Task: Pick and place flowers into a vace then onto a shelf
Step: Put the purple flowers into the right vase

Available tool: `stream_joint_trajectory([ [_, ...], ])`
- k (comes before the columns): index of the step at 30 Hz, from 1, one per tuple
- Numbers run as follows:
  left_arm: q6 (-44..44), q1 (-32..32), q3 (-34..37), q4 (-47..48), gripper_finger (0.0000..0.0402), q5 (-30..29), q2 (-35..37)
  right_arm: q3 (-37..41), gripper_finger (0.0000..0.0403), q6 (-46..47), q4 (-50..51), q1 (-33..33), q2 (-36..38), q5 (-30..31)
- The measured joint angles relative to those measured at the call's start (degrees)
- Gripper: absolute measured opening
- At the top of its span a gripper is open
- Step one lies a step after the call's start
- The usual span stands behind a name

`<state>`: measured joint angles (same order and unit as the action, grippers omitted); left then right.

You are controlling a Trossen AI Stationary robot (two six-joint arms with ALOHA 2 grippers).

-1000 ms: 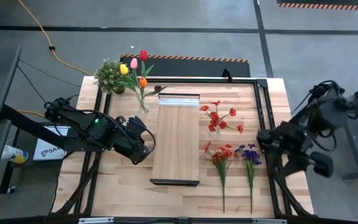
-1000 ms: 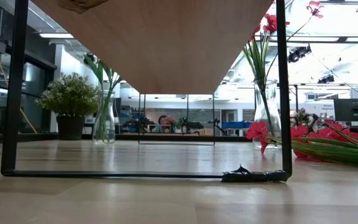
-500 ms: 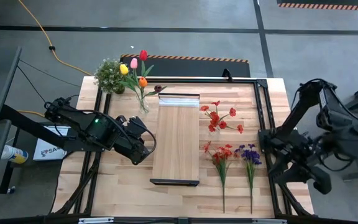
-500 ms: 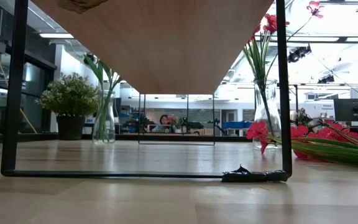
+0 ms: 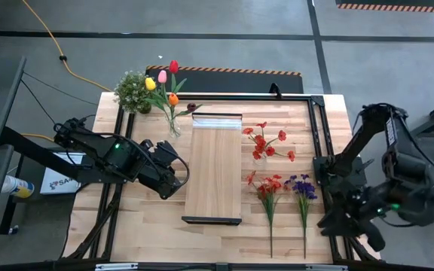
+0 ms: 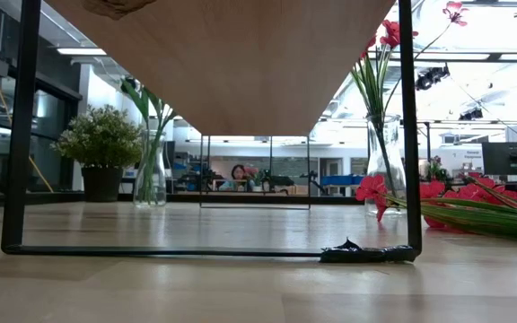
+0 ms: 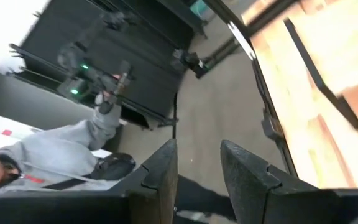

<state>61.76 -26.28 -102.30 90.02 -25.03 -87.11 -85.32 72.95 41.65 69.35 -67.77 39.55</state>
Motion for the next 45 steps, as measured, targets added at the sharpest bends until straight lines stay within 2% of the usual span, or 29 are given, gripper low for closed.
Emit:
stream_joint_trajectory([
  [4, 0.00, 0.00, -0.02, 0.00, 0.0152, -0.06, 0.00, -0.01, 0.0114, 5.42, 4.59, -1.97, -1.30, -4.24],
  [10, 0.00, 0.00, -0.01, 0.00, 0.0152, -0.11, 0.00, -0.02, 0.0114, 15.95, 15.97, -6.75, -3.43, -15.39],
  [24, -1.36, -0.02, -0.01, 0.00, 0.0152, -0.09, 0.00, -0.02, 0.0114, 29.84, 40.06, -15.40, -11.11, -34.84],
  [28, -1.51, -0.02, 0.00, 0.00, 0.0152, -0.39, 0.00, -0.02, 0.0114, 29.89, 43.02, -16.57, -13.97, -36.69],
  [36, -1.51, -0.02, -0.01, 0.00, 0.0152, -1.03, 0.00, -0.02, 0.0114, 28.63, 43.32, -17.45, -18.43, -35.70],
  [45, -1.51, -0.02, -0.01, 0.00, 0.0152, -1.06, 0.01, -0.02, 0.0114, 27.42, 43.83, -21.50, -19.25, -35.47],
])
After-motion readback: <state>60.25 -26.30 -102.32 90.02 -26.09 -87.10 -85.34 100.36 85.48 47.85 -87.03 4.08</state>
